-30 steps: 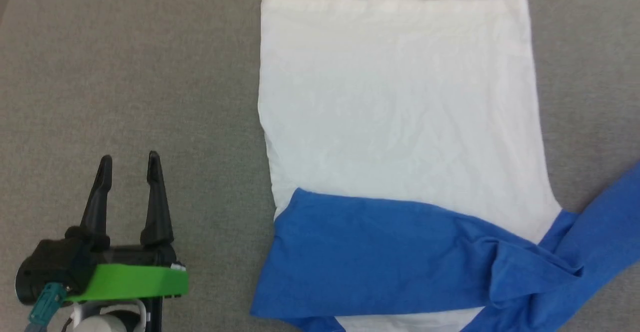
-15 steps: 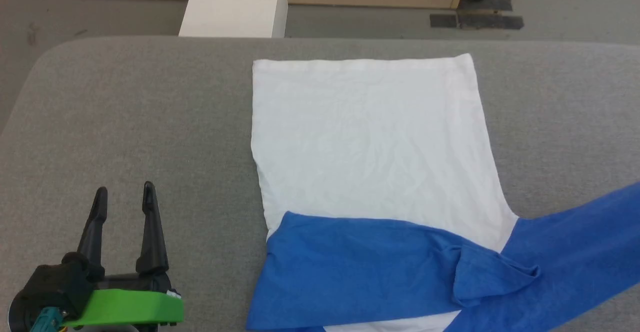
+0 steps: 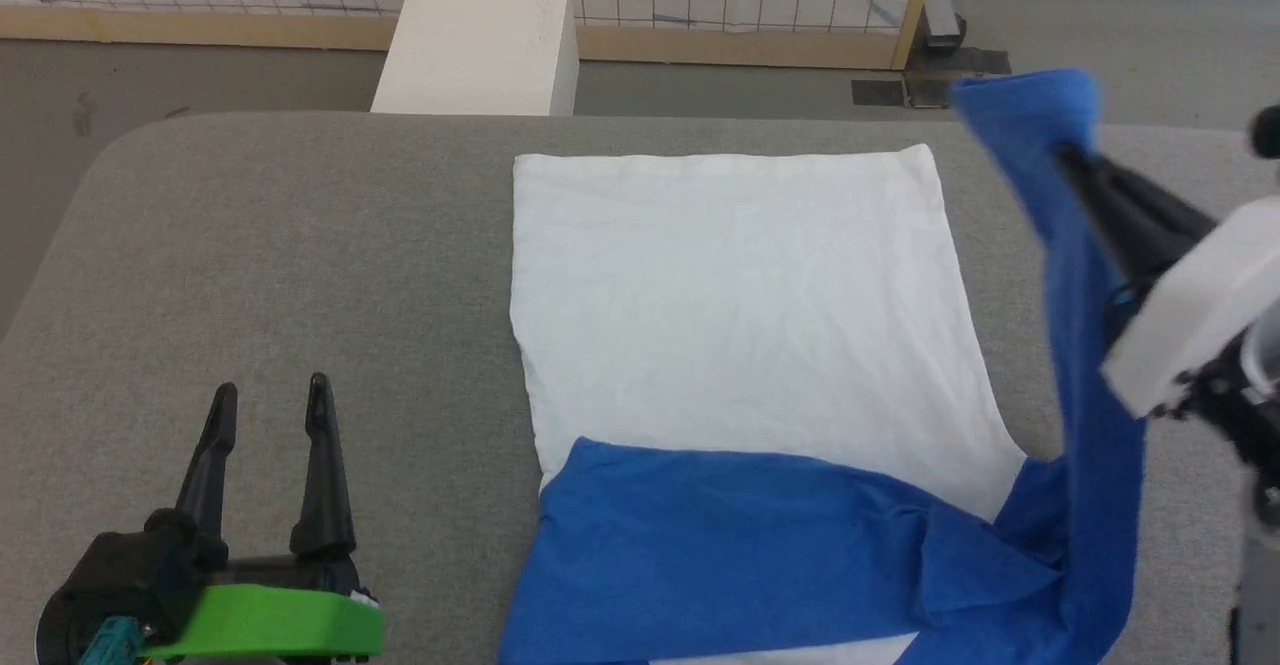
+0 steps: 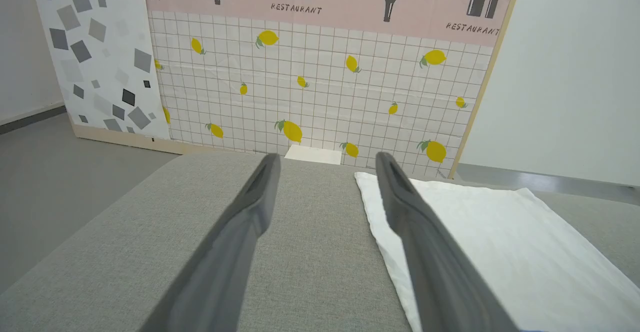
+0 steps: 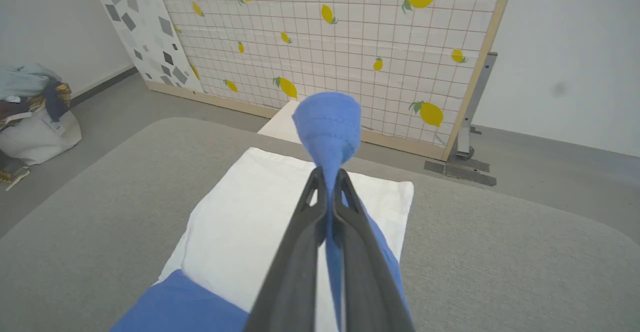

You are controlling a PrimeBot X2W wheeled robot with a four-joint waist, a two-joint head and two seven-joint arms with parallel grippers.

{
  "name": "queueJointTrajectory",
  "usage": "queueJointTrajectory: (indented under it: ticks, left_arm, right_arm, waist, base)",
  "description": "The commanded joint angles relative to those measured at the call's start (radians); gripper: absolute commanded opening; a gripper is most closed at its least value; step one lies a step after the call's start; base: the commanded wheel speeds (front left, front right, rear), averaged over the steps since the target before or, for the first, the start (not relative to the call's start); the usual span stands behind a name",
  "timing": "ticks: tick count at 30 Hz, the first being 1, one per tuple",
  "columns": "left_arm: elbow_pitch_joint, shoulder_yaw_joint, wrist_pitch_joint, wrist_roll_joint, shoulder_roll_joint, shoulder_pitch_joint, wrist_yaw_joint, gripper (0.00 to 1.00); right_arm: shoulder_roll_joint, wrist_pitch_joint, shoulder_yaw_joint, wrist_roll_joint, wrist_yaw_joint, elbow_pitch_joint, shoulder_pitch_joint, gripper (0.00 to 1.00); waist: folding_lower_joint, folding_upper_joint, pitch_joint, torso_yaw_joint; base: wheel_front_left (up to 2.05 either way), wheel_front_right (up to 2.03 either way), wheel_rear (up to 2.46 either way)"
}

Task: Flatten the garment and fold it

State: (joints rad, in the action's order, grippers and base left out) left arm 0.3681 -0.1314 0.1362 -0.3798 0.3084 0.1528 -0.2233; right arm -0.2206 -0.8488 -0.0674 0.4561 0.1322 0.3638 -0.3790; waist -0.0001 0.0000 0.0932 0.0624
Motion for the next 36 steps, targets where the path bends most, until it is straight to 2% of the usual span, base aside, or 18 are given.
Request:
queueJointTrajectory:
  ticks: [1,5,10,14,18,24,25,26,27,31,36]
  left_arm:
    - [0.004,-0.001,-0.003,0.005,0.001,0.010,-0.004,1.00]
    - [0.000,-0.013,-0.004,0.002,-0.005,0.002,-0.002,1.00]
    - [-0.017,-0.030,-0.003,-0.005,-0.011,-0.011,0.008,1.00]
    - [-0.034,-0.046,-0.004,-0.009,-0.015,-0.028,0.019,1.00]
    - [-0.053,-0.055,0.000,-0.014,-0.021,-0.041,0.025,1.00]
    - [-0.081,-0.069,0.006,-0.022,-0.031,-0.056,0.032,1.00]
    - [-0.085,-0.071,0.007,-0.022,-0.031,-0.059,0.033,1.00]
    - [-0.088,-0.072,0.007,-0.022,-0.031,-0.061,0.033,1.00]
    - [-0.091,-0.073,0.007,-0.023,-0.031,-0.063,0.033,1.00]
    - [-0.093,-0.065,0.010,-0.024,-0.028,-0.059,0.026,1.00]
    - [-0.083,-0.057,0.011,-0.024,-0.020,-0.047,0.020,1.00]
  right_arm:
    - [0.025,-0.005,0.043,0.000,-0.002,0.020,0.024,0.00]
    - [0.065,0.002,0.205,-0.009,-0.002,0.023,0.038,0.00]
    - [0.100,0.045,0.362,0.001,-0.002,-0.075,0.062,0.00]
    - [0.109,0.103,0.440,-0.019,-0.002,-0.181,0.089,0.00]
    - [0.124,0.181,0.476,-0.038,-0.002,-0.310,0.123,0.00]
    - [0.140,0.354,0.545,-0.132,-0.002,-0.557,0.109,0.00]
    - [0.145,0.384,0.554,-0.147,-0.002,-0.600,0.100,0.12]
    - [0.149,0.408,0.559,-0.155,-0.002,-0.630,0.091,0.44]
    - [0.153,0.432,0.563,-0.162,-0.002,-0.663,0.080,1.00]
    - [0.165,0.474,0.574,-0.116,-0.002,-0.713,0.034,1.00]
    - [0.159,0.464,0.522,-0.057,-0.002,-0.632,-0.018,1.00]
  waist:
    - [0.0001,0.0000,-0.001,0.013]
    - [0.0001,0.0000,0.006,0.042]
    - [0.0001,0.0000,0.009,0.091]
    - [0.0001,0.0000,0.009,0.142]
    - [0.0001,0.0000,0.009,0.181]
    - [0.0001,0.0000,0.006,0.207]
    - [0.0001,0.0000,0.004,0.209]
    - [0.0001,0.0000,0.002,0.210]
    - [0.0001,0.0000,0.000,0.211]
    - [0.0001,0.0000,-0.007,0.192]
    - [0.0001,0.0000,-0.005,0.154]
  base:
    - [0.00,0.00,0.00]
    - [0.00,0.00,0.00]
    - [0.00,0.00,0.00]
    - [0.00,0.00,0.00]
    - [0.00,0.00,0.00]
    - [0.00,0.00,0.00]
    - [0.00,0.00,0.00]
    - [0.00,0.00,0.00]
    - [0.00,0.00,0.00]
    - [0.00,0.00,0.00]
    - [0.00,0.00,0.00]
